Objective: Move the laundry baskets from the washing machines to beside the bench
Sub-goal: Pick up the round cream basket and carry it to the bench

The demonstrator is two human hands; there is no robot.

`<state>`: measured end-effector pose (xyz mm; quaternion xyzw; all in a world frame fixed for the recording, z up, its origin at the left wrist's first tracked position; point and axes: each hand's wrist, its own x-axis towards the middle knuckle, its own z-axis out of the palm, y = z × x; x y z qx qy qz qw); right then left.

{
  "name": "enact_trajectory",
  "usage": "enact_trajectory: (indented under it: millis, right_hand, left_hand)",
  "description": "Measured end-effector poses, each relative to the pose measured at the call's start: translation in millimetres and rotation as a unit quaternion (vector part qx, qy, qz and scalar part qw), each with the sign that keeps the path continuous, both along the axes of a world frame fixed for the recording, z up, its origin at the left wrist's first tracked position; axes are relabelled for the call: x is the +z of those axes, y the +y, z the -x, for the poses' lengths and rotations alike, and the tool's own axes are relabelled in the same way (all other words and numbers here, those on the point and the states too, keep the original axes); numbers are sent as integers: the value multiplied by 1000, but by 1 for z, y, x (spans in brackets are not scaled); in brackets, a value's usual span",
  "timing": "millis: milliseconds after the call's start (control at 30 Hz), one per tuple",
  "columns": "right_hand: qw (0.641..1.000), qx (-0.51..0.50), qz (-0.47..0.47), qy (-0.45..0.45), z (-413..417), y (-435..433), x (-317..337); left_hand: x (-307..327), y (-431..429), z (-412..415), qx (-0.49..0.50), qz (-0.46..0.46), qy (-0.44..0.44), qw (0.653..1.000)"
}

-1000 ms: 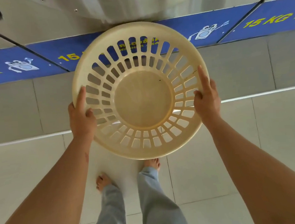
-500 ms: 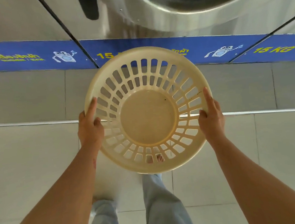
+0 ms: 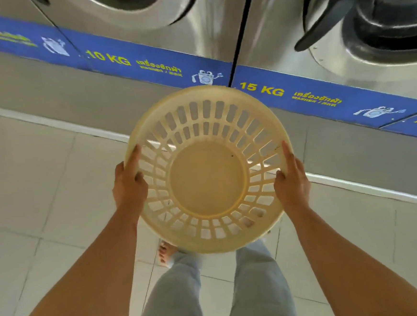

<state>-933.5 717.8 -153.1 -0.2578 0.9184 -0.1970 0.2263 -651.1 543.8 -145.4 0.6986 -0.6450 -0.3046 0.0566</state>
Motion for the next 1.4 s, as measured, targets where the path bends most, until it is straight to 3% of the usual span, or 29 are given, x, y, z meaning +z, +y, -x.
enact_trajectory:
  millis: [533,900,1400]
  right_hand:
    - [968,235,74,-37,-263,-183,97]
    - [924,371,70,-53,-390,-357,113]
    - [862,501,46,-59,-578,-580,113]
  left_hand:
    - [103,-36,-315,236,57,35,969]
    - [114,-107,-439,382,84,65,918]
    - [100,-245,-601,497,90,51,862]
